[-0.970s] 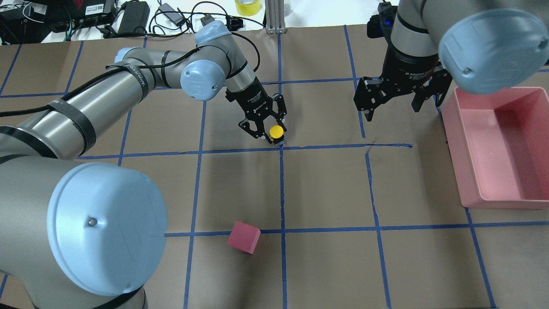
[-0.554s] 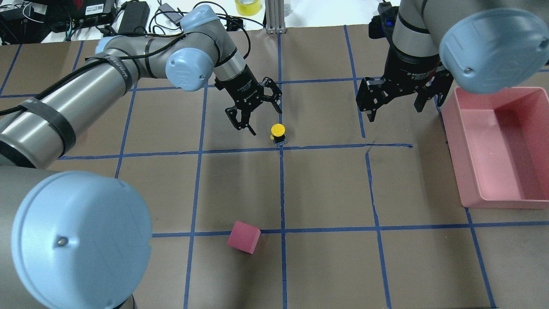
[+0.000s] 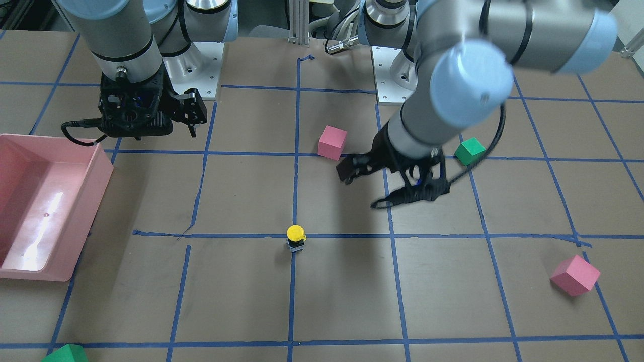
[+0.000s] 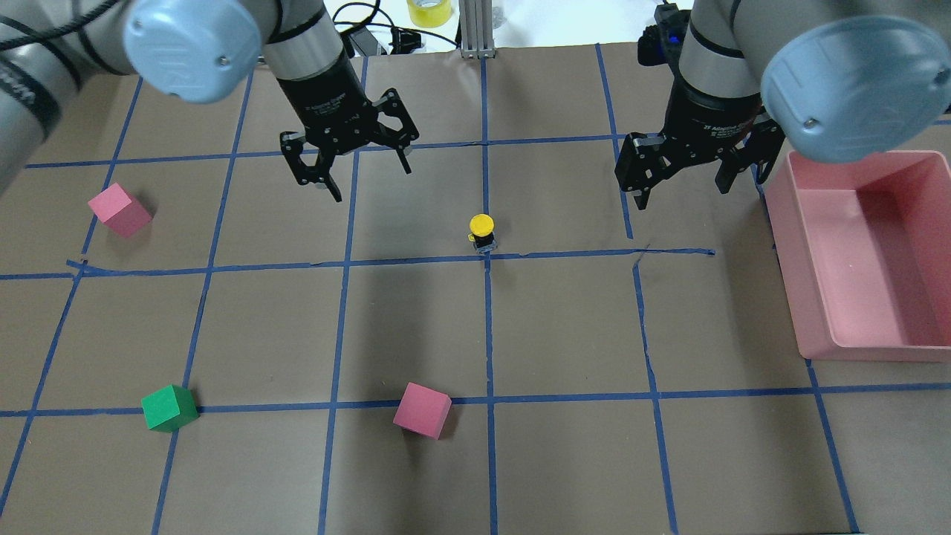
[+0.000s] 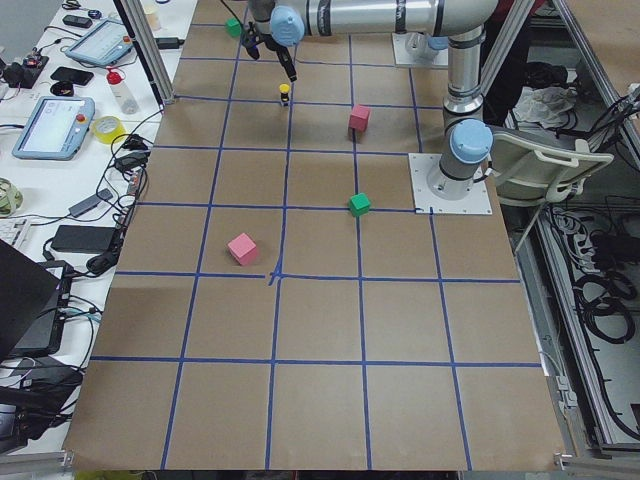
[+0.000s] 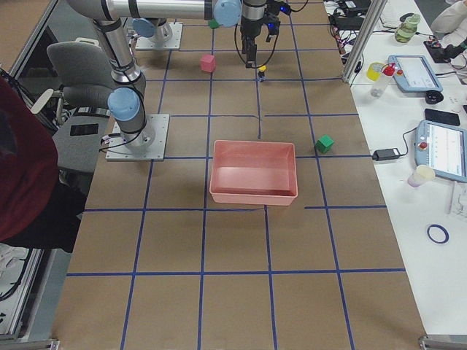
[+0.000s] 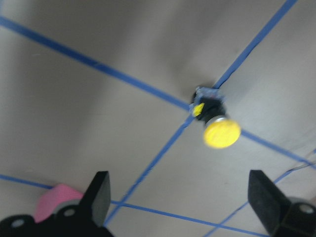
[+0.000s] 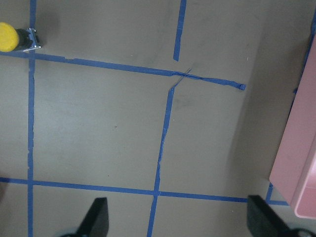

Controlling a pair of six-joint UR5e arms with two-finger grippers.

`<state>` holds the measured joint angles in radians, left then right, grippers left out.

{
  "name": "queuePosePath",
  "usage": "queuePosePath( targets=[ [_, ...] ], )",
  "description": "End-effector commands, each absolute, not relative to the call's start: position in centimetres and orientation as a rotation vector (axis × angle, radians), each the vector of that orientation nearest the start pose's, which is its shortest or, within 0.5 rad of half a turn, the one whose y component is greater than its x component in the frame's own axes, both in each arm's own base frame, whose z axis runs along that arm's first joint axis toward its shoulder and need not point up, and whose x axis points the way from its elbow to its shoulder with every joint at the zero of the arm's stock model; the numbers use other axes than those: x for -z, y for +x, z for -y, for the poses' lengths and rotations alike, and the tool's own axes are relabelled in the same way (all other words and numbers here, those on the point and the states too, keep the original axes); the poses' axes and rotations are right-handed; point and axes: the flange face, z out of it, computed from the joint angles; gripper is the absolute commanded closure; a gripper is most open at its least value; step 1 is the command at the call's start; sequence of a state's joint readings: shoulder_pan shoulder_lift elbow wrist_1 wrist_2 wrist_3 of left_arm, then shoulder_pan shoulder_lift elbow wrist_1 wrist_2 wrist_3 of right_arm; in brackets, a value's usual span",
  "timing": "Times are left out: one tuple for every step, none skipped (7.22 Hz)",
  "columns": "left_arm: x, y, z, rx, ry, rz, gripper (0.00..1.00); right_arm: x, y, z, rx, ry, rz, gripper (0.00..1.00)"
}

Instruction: Align button upright

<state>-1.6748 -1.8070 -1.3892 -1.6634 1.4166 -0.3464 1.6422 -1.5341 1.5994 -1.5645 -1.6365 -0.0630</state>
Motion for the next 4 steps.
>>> queuePosePath(
  targets=[
    [-51.6,-19.0,51.2,-0.038,-0.076,-3.234,0.0,-45.6,16.3,48.9,-0.108,-0.219,-3.194,0.0],
    [-52.0,-18.6,49.8,-0.016,-0.069,-3.228,0.0,-45.6,16.3,48.9,-0.112,-0.219,-3.194,0.0],
    [-51.9,-16.7,48.8,0.001,0.006,-3.094,0.0,-45.4,16.3,48.8,-0.125,-0.217,-3.195,0.0],
    [-52.0,-14.7,48.8,0.002,0.069,-3.031,0.0,-45.5,16.3,48.8,-0.122,-0.22,-3.195,0.0]
  ],
)
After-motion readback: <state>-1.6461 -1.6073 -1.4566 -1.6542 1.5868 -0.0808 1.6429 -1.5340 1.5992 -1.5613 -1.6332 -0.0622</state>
